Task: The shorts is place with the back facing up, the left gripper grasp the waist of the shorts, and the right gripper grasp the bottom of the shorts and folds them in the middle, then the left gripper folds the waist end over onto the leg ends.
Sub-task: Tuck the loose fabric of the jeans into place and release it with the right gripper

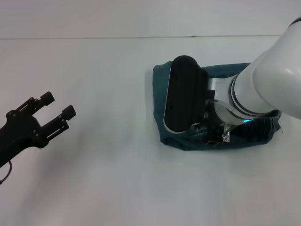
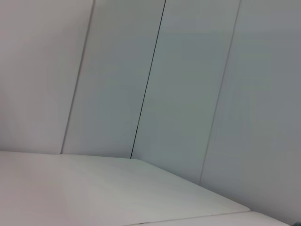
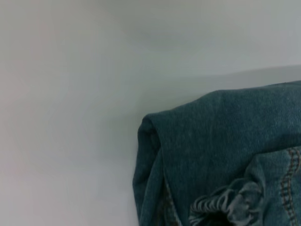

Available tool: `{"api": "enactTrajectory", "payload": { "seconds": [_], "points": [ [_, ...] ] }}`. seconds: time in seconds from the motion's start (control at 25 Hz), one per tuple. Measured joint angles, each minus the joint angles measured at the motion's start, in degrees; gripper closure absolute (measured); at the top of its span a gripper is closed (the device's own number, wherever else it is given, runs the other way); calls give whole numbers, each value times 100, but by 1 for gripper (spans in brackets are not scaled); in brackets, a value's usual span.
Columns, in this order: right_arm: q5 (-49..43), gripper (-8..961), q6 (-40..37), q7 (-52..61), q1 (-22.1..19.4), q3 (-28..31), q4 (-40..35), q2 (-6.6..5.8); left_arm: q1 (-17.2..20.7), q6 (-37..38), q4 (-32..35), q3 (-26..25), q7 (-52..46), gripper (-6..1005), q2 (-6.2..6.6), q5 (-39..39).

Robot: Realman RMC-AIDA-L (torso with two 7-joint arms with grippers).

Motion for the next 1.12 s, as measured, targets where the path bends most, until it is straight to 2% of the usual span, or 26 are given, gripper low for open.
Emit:
{"api": "enactTrajectory", "payload": {
  "seconds": [0.12,0.24,0.72,0.88,1.12],
  "points": [
    [-4,153,51,14,9,-5,73,-10,8,-7,0,-20,-7,233,1,1],
    [-10,298,65,15,72,7,218,-20,10,-31,1,-21,-12,233,1,41],
    [-22,569,209,74,171,124,521,-69,-29,-53,1,-39,-75,234,12,87],
    [-14,718,308,124,88,454,458,-81,-48,-59,8,-81,-78,234,20,89],
    [54,849,621,238,-282,1301,260,-88,-102,-32,104,-93,-132,234,31,89]
  ]
}}
